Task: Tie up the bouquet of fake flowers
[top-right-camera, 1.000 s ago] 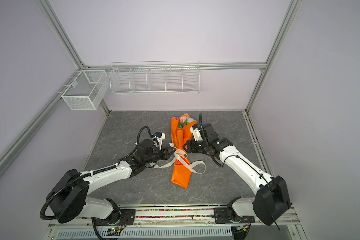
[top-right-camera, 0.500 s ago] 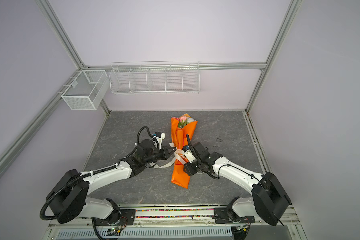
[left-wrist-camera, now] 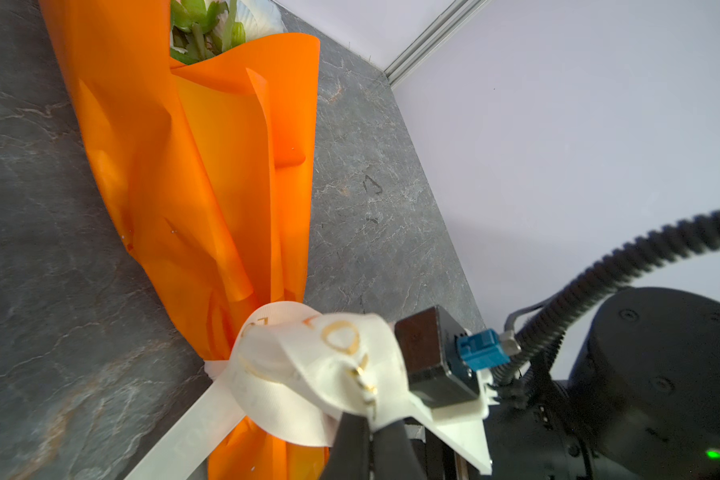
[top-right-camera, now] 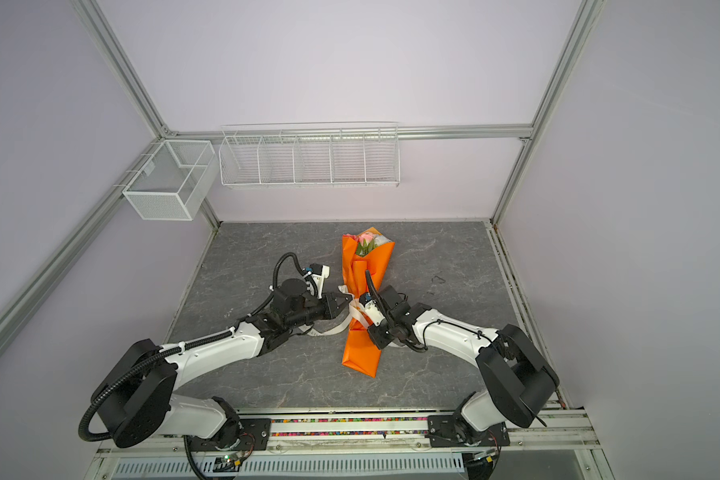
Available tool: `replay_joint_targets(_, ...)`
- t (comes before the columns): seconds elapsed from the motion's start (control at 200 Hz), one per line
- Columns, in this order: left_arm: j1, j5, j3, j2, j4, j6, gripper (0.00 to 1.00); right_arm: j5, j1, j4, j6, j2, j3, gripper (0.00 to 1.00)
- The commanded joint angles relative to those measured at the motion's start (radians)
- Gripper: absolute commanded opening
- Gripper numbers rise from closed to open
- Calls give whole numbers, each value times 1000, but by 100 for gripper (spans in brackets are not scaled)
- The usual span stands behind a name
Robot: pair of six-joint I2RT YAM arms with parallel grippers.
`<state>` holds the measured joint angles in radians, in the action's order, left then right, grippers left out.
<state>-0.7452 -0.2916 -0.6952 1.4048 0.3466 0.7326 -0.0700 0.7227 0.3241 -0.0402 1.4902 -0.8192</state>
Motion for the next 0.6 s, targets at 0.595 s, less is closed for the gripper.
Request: replay_joint_targets(0.595, 6, 65, 121, -55, 65, 132, 5, -200, -27, 22, -439, -51, -53, 6)
